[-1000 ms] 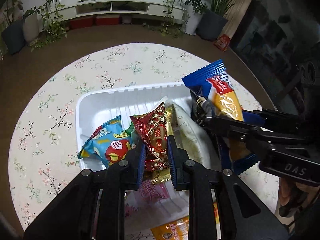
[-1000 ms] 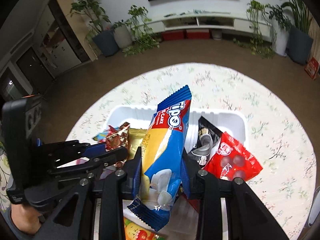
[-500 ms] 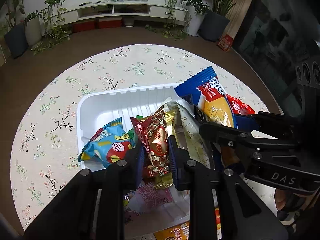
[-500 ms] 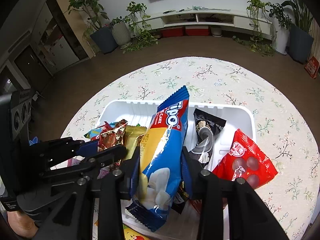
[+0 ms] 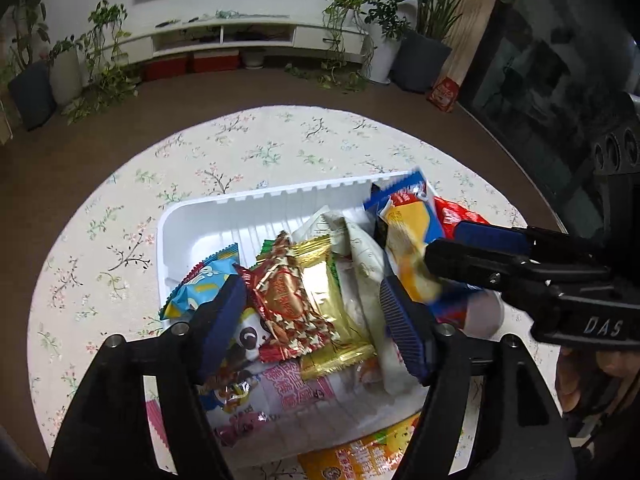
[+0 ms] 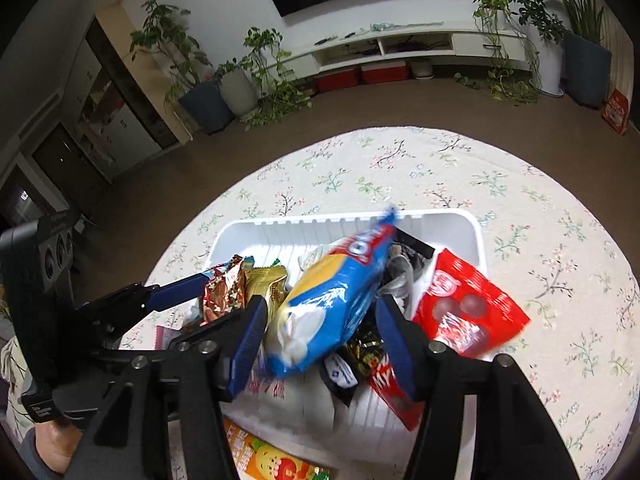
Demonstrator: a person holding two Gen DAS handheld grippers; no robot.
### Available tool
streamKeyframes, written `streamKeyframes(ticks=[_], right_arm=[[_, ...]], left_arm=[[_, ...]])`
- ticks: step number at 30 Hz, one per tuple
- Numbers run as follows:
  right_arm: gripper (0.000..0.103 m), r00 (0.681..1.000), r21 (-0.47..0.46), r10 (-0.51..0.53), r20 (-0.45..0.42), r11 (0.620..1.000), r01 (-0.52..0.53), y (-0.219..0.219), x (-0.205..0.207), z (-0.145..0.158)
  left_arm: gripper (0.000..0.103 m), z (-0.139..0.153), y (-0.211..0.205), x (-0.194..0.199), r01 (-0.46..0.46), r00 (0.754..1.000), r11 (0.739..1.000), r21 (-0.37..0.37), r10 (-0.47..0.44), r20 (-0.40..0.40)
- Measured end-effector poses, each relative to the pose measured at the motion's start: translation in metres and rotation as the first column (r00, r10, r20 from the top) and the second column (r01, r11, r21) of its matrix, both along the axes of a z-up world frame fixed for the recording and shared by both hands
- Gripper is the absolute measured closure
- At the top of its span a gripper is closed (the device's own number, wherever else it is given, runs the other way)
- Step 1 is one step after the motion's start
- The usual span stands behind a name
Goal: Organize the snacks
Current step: 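Move both tools back toward the orange bar and red packet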
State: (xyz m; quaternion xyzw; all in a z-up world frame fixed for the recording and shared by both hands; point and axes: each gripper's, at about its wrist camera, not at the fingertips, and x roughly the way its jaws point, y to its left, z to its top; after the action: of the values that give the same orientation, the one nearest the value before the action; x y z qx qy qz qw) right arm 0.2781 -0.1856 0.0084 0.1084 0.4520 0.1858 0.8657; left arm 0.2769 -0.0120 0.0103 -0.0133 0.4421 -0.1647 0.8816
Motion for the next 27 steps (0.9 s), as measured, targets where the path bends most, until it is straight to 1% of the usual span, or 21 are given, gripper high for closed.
streamKeyframes(ticks=[2,3,6,8,9,10,13,16,17,19,21,25,27], right_arm=[[0.042,1.000,0.028,-0.011,0.015,1.000,0.011,-0.009,-0.009,0.005],[0.039,1.000,0.041,-0.018,0.020,0.999,0.017,-0.012,-0.012,0.006],[0.039,0.999,0.079,-0.032,0.033,0.996,0.029,-0.022,-0.026,0.010],[0.039,0.998,0.106,-0.044,0.038,0.994,0.040,-0.028,-0.036,0.012],[0.039,0.998,0.125,-0.050,0.040,0.991,0.044,-0.032,-0.040,0.013],[0.039,0.997,0.154,-0.060,0.044,0.987,0.052,-0.037,-0.049,0.013],[0.034,0.995,0.218,-0.089,0.047,0.973,0.077,-0.048,-0.072,0.012],[0.033,0.993,0.266,-0.107,0.050,0.960,0.090,-0.055,-0.101,0.000],[0.033,0.993,0.266,-0.112,0.041,0.959,0.097,-0.057,-0.106,-0.004],[0.033,0.993,0.258,-0.114,0.014,0.960,0.106,-0.057,-0.117,-0.015],[0.033,0.994,0.244,-0.105,0.005,0.965,0.101,-0.057,-0.125,-0.019],[0.033,0.994,0.161,-0.103,0.030,0.982,0.097,-0.054,-0.136,-0.023],[0.033,0.994,0.140,-0.104,0.032,0.985,0.098,-0.054,-0.137,-0.026]], left_arm=[[0.027,0.006,0.001,-0.007,-0.003,1.000,1.000,-0.002,0.003,0.021],[0.027,0.009,0.001,-0.010,-0.006,1.000,1.000,-0.004,0.006,0.029],[0.025,0.018,0.000,-0.025,-0.003,0.999,1.000,0.003,0.002,0.049],[0.018,0.022,-0.001,-0.036,0.000,0.998,1.000,0.010,0.000,0.058],[0.012,0.024,-0.001,-0.045,0.005,0.998,1.000,0.015,-0.006,0.067],[0.010,0.025,0.000,-0.054,0.003,0.997,1.000,0.022,-0.005,0.075],[0.009,0.024,0.001,-0.082,-0.009,0.997,0.999,0.037,0.006,0.079],[0.004,0.018,-0.004,-0.120,0.009,0.998,0.999,0.034,-0.011,0.062],[0.004,0.016,-0.005,-0.128,0.015,0.998,0.999,0.043,-0.018,0.056],[0.004,0.009,-0.016,-0.157,0.038,0.998,0.997,0.073,-0.041,0.041],[0.004,0.000,-0.026,-0.180,0.059,0.998,0.993,0.106,-0.063,0.028],[0.004,-0.021,-0.049,-0.224,0.111,0.994,0.983,0.149,-0.108,-0.028],[0.004,-0.031,-0.059,-0.236,0.123,0.992,0.977,0.172,-0.115,-0.052]])
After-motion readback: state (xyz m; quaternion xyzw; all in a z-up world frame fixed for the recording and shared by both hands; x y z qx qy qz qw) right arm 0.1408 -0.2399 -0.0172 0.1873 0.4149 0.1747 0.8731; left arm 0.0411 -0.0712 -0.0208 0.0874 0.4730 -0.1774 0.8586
